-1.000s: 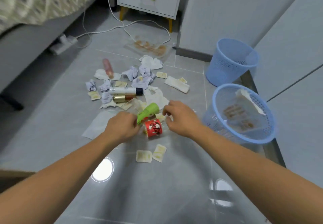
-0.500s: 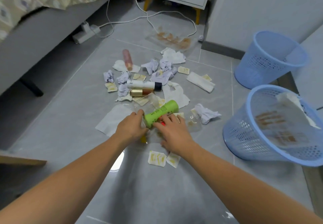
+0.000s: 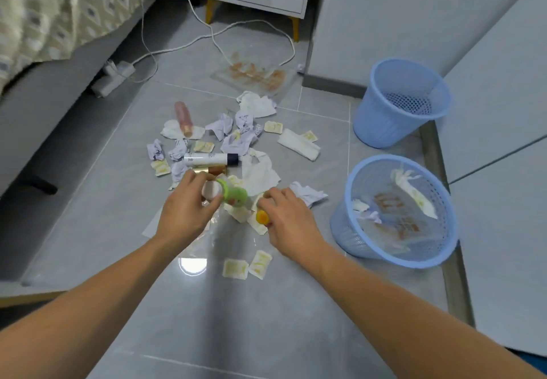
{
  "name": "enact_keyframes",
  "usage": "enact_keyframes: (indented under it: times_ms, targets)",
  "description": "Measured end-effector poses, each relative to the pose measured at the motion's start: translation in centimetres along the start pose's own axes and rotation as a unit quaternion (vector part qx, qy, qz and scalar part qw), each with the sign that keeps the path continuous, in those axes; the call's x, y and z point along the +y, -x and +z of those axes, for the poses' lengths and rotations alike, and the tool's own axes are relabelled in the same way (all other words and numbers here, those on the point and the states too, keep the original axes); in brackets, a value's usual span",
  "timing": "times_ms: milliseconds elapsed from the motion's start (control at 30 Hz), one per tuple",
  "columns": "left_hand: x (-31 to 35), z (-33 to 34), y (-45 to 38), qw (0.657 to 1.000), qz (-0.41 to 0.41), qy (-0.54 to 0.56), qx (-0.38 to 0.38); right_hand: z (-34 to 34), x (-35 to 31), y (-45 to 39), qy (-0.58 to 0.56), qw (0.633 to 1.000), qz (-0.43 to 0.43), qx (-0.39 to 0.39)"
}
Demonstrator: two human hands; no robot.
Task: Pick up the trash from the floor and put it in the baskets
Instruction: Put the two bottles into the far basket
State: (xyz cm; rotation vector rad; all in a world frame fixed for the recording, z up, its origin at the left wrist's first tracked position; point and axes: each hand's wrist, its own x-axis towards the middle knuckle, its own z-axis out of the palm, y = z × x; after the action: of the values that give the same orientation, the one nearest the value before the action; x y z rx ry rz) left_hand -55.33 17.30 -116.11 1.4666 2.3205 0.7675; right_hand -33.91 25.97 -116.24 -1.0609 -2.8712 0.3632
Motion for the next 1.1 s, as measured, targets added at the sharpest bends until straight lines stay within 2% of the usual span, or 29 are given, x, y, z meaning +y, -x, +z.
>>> enact_keyframes:
  times_ms: [100, 233, 367, 467, 600, 800, 967, 1100]
  targets:
    - [6.2, -4.3, -0.9, 0.999, -0.003, -0.026, -0.031, -6.3, 1.1, 2.0, -0.109, 0.992, 0.055, 0.025]
    - [15.0, -9.8, -1.9, 0.996, 0.008, -0.053, -0.074, -15.7, 2.2, 3.9, -0.222, 0.964, 0.127, 0.067]
    - [23.3, -14.0, -4.9, 0.992, 0.028, -0.05, -0.115, -24.7, 4.5, 4.0, -0.246, 0.949, 0.185, 0.069]
    - [27.6, -14.8, -8.6, 0.99, 0.028, -0.031, -0.134, -29.0, 7.2, 2.7, -0.268, 0.931, 0.236, 0.08]
    - [30.2, -14.4, -12.6, 0.989, 0.026, 0.017, -0.143, -32.2, 10.7, 0.8, -0.276, 0.898, 0.321, 0.116]
    - [34.6, -12.1, -18.1, 0.986, 0.072, 0.04, -0.146, -35.6, 17.2, -0.3, -0.261, 0.854, 0.413, 0.178]
    - [39.0, -6.1, -24.2, 0.985, 0.089, 0.06, -0.138, -35.2, 25.2, -3.4, -0.26, 0.837, 0.424, 0.23]
    - [40.9, 1.8, -29.0, 0.986, 0.095, 0.054, -0.127, -31.3, 32.6, -6.9, -0.257, 0.842, 0.417, 0.226]
